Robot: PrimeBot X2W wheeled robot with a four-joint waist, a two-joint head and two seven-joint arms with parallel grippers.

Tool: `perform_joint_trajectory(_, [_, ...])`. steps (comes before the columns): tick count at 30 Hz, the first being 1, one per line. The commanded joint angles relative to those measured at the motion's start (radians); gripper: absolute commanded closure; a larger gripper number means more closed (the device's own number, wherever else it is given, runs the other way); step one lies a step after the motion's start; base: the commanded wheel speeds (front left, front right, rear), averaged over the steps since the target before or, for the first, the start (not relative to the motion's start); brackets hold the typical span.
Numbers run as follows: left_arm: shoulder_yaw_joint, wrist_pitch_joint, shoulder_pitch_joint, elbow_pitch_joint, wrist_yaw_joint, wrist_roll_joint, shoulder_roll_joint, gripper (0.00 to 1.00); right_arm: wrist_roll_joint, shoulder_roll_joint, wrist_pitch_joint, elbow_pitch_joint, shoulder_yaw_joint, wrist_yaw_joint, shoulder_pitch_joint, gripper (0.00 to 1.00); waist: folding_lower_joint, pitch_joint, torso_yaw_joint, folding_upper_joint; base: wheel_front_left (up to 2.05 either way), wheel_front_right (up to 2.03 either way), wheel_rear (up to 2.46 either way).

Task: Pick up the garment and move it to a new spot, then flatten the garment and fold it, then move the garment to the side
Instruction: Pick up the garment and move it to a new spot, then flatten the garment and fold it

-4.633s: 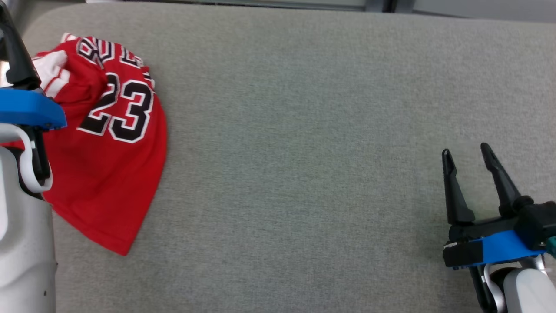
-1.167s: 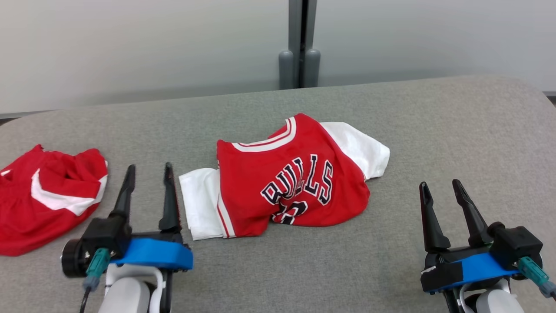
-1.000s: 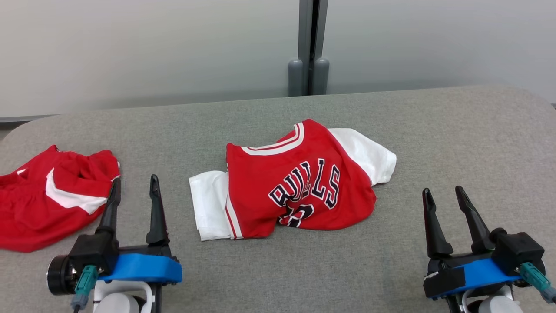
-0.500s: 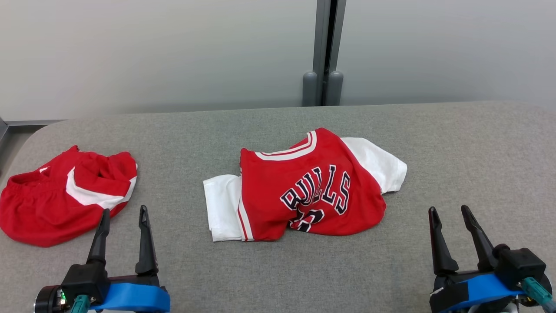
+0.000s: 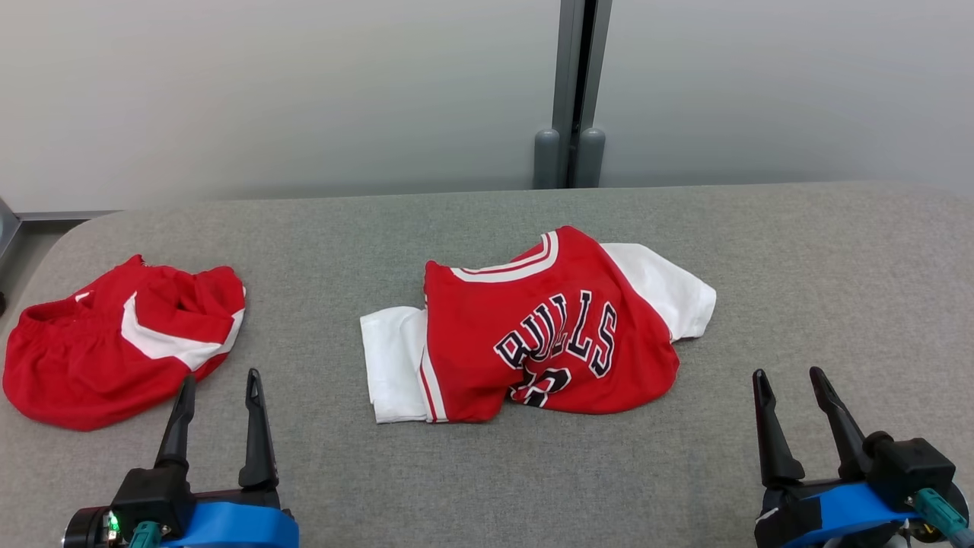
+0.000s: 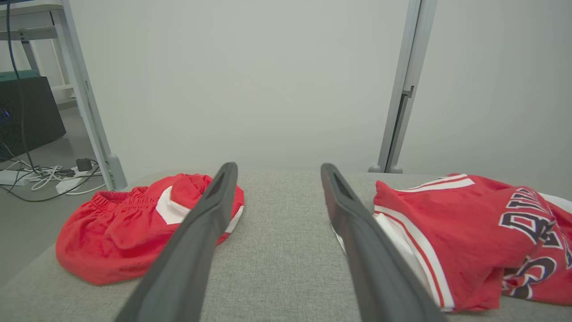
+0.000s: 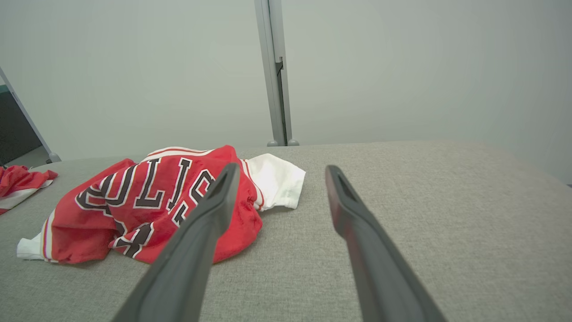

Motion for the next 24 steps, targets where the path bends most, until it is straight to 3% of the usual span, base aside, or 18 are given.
perform_joint_trajectory(1, [0.004, -0.005, -0.007, 0.001, -0.005, 0.008, 0.000, 0.00, -0.005, -0.001, 0.000, 0.003, 0.000, 0.000, 0.006, 0.00, 0.0000, 0.001, 0.000, 0.0000, 0.00, 0.00, 0.00])
perform_joint_trajectory(17, [0.026, -0.005, -0.016, -0.001, -0.023, 0.028, -0.016, 0.00, -0.012, -0.001, 0.004, 0.015, -0.011, 0.000, -0.006, 0.00, 0.0000, 0.005, 0.002, 0.0000, 0.00, 0.00, 0.00])
perform_joint_trajectory(24, [0.011, -0.005, -0.037, -0.014, -0.018, 0.041, -0.027, 0.00, -0.059, -0.025, 0.029, 0.019, -0.005, 0.000, -0.150, 0.00, 0.0000, 0.044, 0.013, 0.0000, 0.00, 0.00, 0.00])
